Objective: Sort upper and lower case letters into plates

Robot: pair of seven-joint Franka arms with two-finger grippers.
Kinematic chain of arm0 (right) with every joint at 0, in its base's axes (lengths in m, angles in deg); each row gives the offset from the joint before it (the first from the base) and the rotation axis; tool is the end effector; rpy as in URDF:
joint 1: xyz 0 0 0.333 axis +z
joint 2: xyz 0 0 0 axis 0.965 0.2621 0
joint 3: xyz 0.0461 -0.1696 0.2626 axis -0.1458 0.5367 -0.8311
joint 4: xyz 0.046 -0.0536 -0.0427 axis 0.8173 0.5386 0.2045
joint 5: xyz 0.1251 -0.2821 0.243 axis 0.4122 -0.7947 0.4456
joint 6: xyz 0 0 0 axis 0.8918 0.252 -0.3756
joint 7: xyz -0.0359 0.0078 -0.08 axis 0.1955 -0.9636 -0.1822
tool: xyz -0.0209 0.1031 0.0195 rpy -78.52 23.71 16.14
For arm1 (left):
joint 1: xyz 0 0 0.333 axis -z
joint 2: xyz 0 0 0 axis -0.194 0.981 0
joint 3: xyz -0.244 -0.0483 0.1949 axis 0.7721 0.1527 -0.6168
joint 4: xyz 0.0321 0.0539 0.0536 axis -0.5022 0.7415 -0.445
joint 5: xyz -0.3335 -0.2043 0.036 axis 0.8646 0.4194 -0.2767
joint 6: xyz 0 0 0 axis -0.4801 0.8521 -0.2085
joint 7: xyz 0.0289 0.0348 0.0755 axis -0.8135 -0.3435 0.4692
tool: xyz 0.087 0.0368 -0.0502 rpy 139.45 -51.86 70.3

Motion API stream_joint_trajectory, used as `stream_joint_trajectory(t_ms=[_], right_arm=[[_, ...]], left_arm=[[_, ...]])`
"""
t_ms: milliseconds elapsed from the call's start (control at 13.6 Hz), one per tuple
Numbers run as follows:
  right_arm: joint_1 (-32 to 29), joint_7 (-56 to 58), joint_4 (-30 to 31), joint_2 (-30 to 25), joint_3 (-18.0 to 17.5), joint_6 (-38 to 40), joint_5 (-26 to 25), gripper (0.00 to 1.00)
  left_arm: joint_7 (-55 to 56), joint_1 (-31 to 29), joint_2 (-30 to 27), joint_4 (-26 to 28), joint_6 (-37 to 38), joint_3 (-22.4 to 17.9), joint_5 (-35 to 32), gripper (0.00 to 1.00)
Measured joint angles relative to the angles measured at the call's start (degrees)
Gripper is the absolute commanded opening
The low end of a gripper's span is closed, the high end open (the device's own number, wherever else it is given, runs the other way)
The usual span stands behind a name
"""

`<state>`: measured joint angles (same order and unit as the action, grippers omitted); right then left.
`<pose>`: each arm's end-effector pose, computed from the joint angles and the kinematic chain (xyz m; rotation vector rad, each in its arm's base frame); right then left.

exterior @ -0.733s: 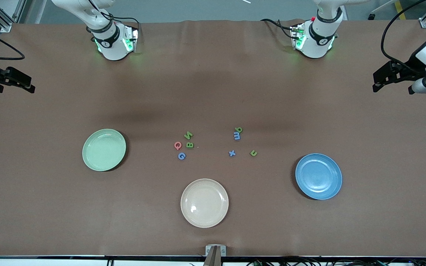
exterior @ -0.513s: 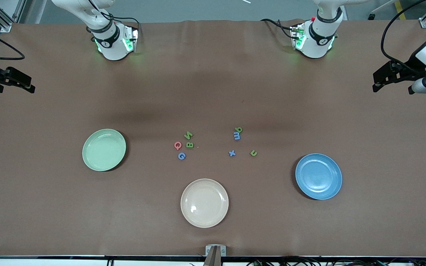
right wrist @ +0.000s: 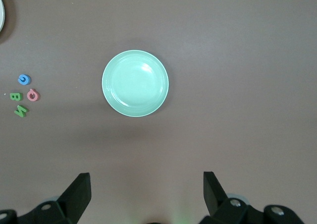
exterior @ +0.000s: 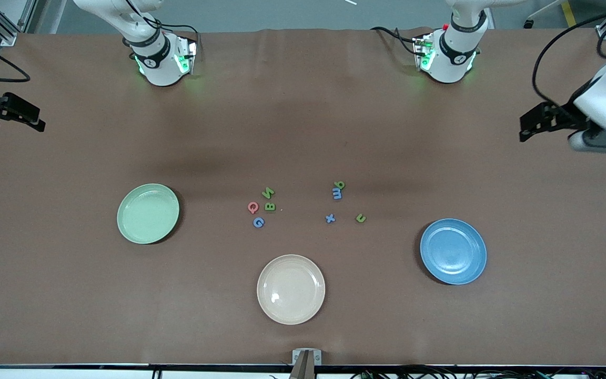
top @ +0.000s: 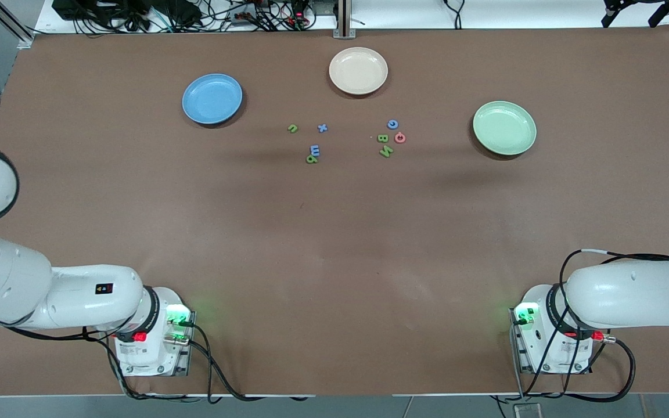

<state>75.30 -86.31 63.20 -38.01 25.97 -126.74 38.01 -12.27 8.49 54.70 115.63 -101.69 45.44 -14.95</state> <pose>0.5235 -0.0372 0.6246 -3.1312 0.0511 0.0912 0.5610 -0.0796 0.5962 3.1278 -0.1967 -0.0935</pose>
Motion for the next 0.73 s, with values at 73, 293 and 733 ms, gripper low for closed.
stream_joint_trajectory(t_ms=[73,293,733], right_arm=[[-0.02,0.00,0.00,1.49,0.00,0.10,0.01,1.00],[-0.25,0.01,-0.49,7.25,0.02,-1.93,0.00,1.00],[-1.73,-4.18,-1.84,14.56,-0.31,-6.09,2.31,1.00]], left_arm=[[2.57,1.33,1.90,0.18,-1.22,0.56,0.01,1.00],[11.07,5.96,6.83,2.05,-6.59,1.18,0.01,1.00],[31.73,14.34,15.46,6.52,-20.93,1.33,0.01,0.98]])
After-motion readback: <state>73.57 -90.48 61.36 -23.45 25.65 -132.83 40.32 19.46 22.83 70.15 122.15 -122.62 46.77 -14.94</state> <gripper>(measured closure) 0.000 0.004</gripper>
